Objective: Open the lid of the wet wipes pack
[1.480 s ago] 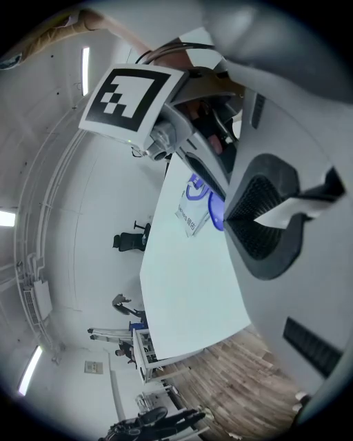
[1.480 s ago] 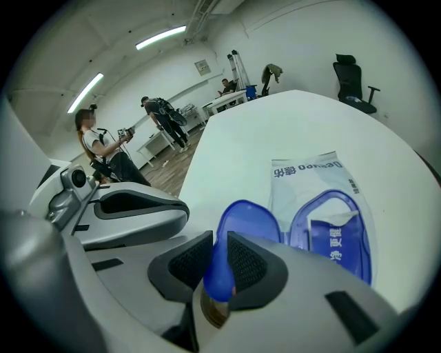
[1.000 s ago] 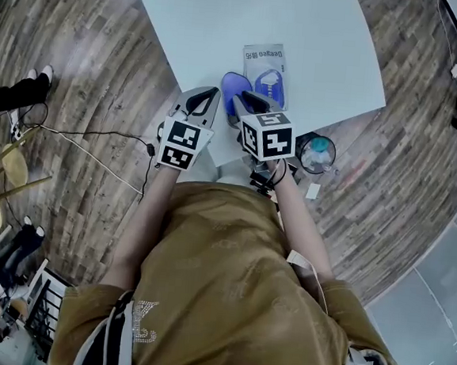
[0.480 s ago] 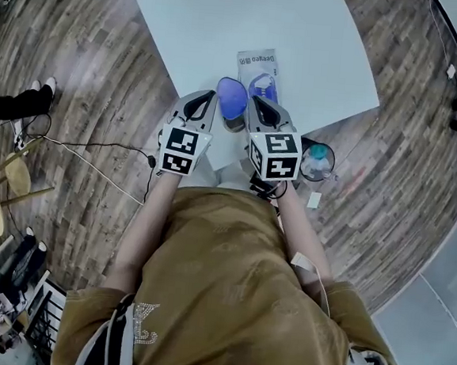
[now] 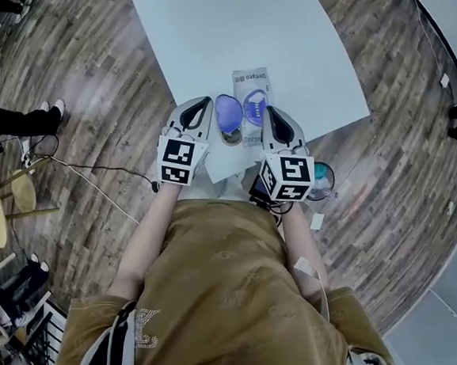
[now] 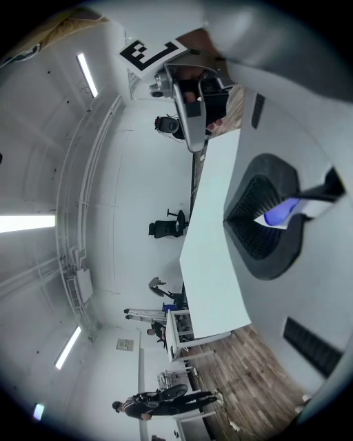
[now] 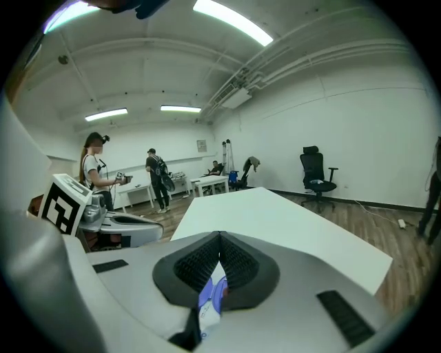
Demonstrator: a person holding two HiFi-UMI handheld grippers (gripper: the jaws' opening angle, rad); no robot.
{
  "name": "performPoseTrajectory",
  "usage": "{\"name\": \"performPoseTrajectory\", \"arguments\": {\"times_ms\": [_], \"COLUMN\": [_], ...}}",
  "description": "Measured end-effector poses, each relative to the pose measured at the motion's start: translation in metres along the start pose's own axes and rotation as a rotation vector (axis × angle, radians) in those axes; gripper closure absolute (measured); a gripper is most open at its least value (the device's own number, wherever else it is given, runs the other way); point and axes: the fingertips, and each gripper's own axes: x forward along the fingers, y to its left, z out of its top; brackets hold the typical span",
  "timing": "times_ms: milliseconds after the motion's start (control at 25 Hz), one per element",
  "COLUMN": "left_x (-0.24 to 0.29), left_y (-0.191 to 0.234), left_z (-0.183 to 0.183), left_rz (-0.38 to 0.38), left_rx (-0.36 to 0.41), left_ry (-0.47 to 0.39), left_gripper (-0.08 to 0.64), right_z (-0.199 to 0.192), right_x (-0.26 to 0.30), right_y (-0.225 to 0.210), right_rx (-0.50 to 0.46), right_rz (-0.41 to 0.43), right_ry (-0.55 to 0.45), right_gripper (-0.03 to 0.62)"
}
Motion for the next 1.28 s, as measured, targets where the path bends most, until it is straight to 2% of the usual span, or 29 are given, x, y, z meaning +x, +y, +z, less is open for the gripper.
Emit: {"name": "performPoseTrajectory", "arguments": {"times_ms": [280,440,680,1280], "left_x": [-0.017,-0.028,-0.043,-0.059], "left_y": [-0.004,-0.002,-0.004,-0.005], "left_z": [0.046,0.077,0.112,0.141], "left_rz": [0.040,0.059,0.079,0.110], "left_rx": [0.014,-0.002,0.027,0.044], "left_ry": [-0.127,-0.203,-0.284,-0.379], "left_gripper": [0.558,0.558,0.558,0.558], "right_z": [0.041,0.074,0.108,0.121], "right_x": [-0.023,-0.040,-0.058,-0.073], "right_y": [-0.013,-0.014,-0.016,-0.014], "right_rx": [-0.069,-0.040,-0.026,-0.055], "right_rz": [-0.066,-0.072,-0.080,-0.102], "right_ry": [-0.117,-0.208,-0.306,-0.350], "right_gripper": [0.583,0.583,0.583,0.583]}}
